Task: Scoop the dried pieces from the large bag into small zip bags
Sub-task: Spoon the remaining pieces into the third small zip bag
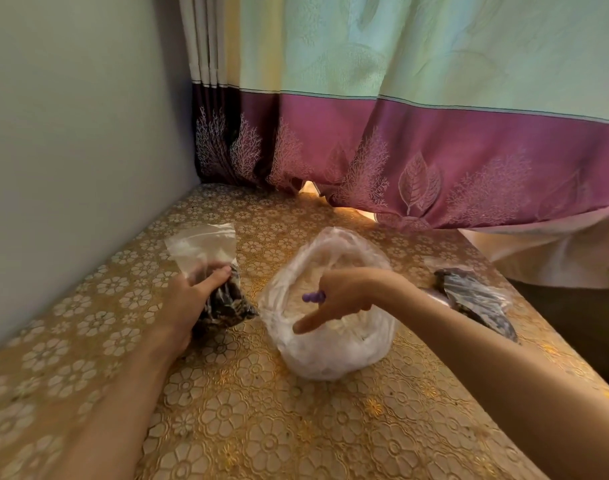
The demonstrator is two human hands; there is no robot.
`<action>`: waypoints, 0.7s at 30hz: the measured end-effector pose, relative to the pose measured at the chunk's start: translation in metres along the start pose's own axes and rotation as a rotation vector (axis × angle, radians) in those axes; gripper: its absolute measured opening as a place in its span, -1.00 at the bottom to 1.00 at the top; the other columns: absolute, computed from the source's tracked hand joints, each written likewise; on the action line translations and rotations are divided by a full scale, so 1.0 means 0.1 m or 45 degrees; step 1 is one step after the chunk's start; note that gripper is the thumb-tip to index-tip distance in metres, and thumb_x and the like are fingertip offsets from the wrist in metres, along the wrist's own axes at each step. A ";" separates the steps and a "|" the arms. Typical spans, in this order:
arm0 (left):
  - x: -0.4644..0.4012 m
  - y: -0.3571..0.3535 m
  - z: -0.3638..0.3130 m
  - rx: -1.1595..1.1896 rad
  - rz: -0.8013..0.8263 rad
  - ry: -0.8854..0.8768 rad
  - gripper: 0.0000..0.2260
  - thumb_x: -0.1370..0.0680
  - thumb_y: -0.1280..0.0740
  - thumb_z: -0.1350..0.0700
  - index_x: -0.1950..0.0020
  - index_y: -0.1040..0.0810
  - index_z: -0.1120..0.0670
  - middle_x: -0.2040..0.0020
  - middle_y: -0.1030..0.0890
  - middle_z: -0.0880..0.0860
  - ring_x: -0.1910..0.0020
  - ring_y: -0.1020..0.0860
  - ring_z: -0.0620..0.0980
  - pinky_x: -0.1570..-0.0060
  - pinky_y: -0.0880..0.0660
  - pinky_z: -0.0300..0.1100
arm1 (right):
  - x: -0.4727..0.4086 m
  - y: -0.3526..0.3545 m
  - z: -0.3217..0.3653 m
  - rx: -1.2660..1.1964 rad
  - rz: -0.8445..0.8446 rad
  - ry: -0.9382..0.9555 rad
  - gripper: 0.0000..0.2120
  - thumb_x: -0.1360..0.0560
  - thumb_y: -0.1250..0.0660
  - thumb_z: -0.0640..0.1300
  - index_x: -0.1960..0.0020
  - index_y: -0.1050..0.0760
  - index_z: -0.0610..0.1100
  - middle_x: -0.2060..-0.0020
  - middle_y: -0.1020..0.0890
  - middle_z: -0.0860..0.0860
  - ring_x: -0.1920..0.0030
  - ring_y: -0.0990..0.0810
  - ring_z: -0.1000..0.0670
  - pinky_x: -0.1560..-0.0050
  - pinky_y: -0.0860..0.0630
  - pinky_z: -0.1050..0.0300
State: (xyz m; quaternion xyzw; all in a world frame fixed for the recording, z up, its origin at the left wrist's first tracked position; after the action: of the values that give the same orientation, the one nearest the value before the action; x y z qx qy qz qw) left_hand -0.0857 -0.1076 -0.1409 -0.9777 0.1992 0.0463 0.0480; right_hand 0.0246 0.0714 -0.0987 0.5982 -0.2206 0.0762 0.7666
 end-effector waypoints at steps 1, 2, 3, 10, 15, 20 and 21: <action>0.01 0.00 -0.01 -0.003 -0.002 -0.012 -0.94 -0.47 -0.37 0.13 0.12 -0.63 -0.02 0.18 -0.64 0.07 0.15 -0.61 0.06 0.26 -0.52 -0.12 | 0.00 -0.05 0.01 0.061 0.034 -0.024 -0.60 -0.39 -0.37 0.24 0.38 -0.35 -0.01 0.03 -0.65 0.05 0.51 -0.30 0.11 0.64 -0.24 0.38; 0.01 -0.01 -0.01 0.003 -0.001 -0.016 -0.94 -0.47 -0.37 0.13 0.13 -0.63 -0.03 0.18 -0.64 0.07 0.15 -0.61 0.05 0.26 -0.52 -0.13 | -0.01 -0.09 0.03 0.068 0.069 -0.048 -0.60 -0.40 -0.39 0.21 0.37 -0.39 -0.06 0.23 -0.63 0.07 0.51 -0.30 0.11 0.61 -0.24 0.36; 0.02 -0.01 -0.02 0.019 0.002 -0.010 -0.93 -0.47 -0.37 0.12 0.13 -0.63 -0.03 0.17 -0.64 0.07 0.16 -0.61 0.06 0.25 -0.54 -0.11 | -0.02 -0.12 0.04 0.028 0.089 -0.067 -0.62 -0.42 -0.41 0.16 0.36 -0.42 -0.09 0.39 -0.55 0.09 0.52 -0.30 0.11 0.59 -0.24 0.33; 0.03 0.10 -0.11 0.184 -0.114 -0.048 -0.93 -0.47 -0.37 0.13 0.12 -0.64 -0.02 0.22 -0.65 0.05 0.24 -0.64 0.05 0.30 -0.56 -0.11 | -0.29 0.01 0.23 -0.798 -0.076 -0.101 -0.56 -0.55 -0.25 -0.20 -0.39 -0.26 -0.27 0.40 -0.58 -0.05 0.56 -0.28 0.10 0.62 -0.18 0.29; -0.01 0.28 -0.17 0.125 -0.230 -0.121 -0.92 -0.47 -0.36 0.14 0.18 -0.62 -0.02 0.38 -0.63 -0.09 0.39 -0.61 -0.15 0.45 -0.50 -0.31 | -0.56 0.04 0.45 -1.274 0.149 -0.139 -0.85 -0.61 -0.03 -0.27 -0.14 -0.26 -0.11 0.28 -0.68 -0.15 0.64 -0.23 0.14 0.68 -0.13 0.35; -0.03 0.39 -0.15 0.151 -0.242 -0.115 -0.93 -0.46 -0.36 0.17 0.17 -0.62 0.02 0.39 -0.63 -0.03 0.39 -0.62 -0.07 0.45 -0.52 -0.25 | -0.76 0.04 0.54 -1.712 0.293 -0.099 -0.80 -0.65 -0.04 -0.14 0.07 -0.32 -0.24 0.34 -0.68 -0.14 0.57 -0.18 0.17 0.65 -0.12 0.38; -0.03 0.39 -0.15 0.122 -0.234 -0.129 -0.93 -0.47 -0.35 0.18 0.17 -0.61 0.04 0.41 -0.63 -0.04 0.42 -0.61 -0.09 0.48 -0.50 -0.28 | -0.78 0.05 0.51 -1.747 0.274 -0.093 -0.76 -0.64 -0.07 -0.12 0.15 -0.31 -0.22 0.32 -0.68 -0.15 0.53 -0.18 0.17 0.64 -0.13 0.38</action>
State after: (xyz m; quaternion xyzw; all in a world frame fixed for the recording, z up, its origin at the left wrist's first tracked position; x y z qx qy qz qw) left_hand -0.1024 -0.1443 -0.1283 -0.9848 0.1082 0.0815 0.1088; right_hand -0.0597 0.0356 -0.1183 -0.0447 -0.3027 -0.0251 0.9517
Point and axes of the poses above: each hand's wrist, its own x-axis away from the middle knuckle, its own y-axis out of the back of the hand, z = x × y, the point moved 4 cm from there along -x, towards the middle knuckle
